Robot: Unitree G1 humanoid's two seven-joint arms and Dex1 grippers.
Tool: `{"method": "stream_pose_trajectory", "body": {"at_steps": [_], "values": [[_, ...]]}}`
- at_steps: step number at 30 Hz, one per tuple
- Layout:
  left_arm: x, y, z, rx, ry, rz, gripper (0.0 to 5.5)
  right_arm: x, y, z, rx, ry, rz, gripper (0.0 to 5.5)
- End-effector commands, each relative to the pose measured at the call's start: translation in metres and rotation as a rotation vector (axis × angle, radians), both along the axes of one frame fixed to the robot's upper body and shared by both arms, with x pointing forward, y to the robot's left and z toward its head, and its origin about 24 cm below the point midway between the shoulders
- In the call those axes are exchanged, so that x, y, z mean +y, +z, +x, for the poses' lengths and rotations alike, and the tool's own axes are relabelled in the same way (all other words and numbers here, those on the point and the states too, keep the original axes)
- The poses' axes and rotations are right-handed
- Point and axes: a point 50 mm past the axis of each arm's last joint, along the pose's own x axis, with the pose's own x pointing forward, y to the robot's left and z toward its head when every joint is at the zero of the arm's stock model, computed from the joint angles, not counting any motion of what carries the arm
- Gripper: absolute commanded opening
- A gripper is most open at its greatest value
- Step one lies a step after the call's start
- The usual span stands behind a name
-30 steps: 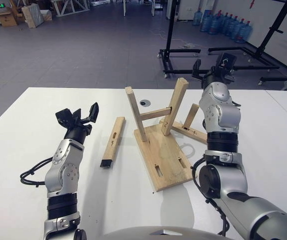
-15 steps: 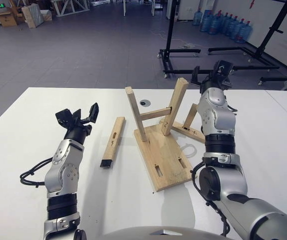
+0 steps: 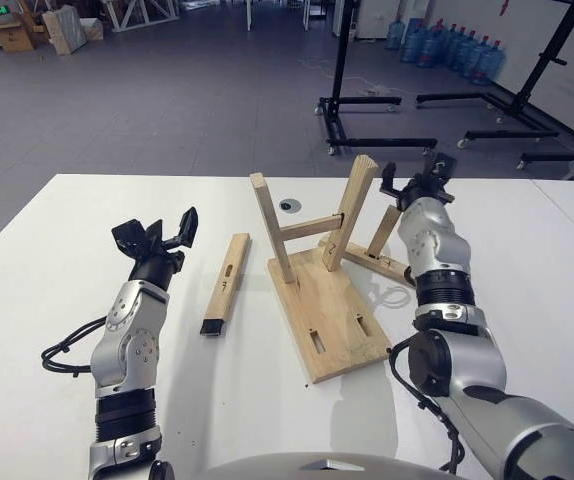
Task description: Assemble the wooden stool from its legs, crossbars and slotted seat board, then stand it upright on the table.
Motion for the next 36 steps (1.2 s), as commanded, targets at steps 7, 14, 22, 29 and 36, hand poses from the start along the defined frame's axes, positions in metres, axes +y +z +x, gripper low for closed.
{"method": "stream_pose_trajectory", "body": {"at_steps": [7,14,22,29,36], "values": [[-0.005,0.021,-0.042,0.024,-0.097,0.108,4.44,-0.127,0.078,-0.08,0.038,0.514,-0.673,5.17],[-0.026,0.003,-0.056,0.298,-0.161,0.297,5.24,-0.089,-0.02,-0.101,0.332,1.109,-0.54,5.2],[-0.025,-0.008,-0.063,0.4,-0.175,0.285,5.38,-0.051,-0.062,-0.065,0.394,1.16,-0.591,5.2],[-0.026,-0.01,-0.059,0.408,-0.173,0.269,5.38,-0.06,-0.089,-0.064,0.55,1.173,-0.621,5.2],[-0.029,-0.01,-0.055,0.394,-0.189,0.26,5.4,-0.067,-0.109,-0.073,0.653,1.232,-0.598,4.69]]}}
